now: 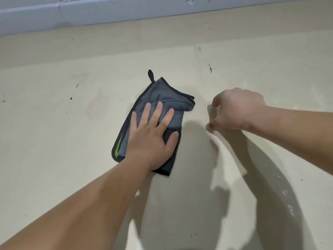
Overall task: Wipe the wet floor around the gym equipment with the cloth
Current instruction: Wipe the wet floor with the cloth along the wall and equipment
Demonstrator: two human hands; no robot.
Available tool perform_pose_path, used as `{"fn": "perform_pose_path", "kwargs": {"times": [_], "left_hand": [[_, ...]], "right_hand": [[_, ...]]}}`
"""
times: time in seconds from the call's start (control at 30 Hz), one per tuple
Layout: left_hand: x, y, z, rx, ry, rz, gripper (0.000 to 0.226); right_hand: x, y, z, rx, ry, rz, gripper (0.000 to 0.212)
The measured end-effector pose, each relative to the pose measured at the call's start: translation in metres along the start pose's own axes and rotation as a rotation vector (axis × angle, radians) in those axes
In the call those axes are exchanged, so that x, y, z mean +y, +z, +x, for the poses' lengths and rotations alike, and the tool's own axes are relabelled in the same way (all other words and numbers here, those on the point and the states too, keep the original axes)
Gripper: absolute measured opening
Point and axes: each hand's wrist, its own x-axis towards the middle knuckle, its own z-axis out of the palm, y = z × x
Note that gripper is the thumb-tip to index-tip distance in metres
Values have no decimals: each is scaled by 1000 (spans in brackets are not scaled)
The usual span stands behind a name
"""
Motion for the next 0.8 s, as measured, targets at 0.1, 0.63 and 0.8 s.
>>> {"fn": "perform_pose_path", "kwargs": {"times": [0.1,0.63,0.8], "left_hand": [[-2,-2,31,18,-21,0,70],[-31,-37,200,26,-45,-20,68],[-36,-52,283,23,-136,-63,67]], "right_hand": [[7,-21,41,-53,52,88,101],[5,-34,128,-228,132,164,168],[5,-37,127,-221,141,172,167]]}}
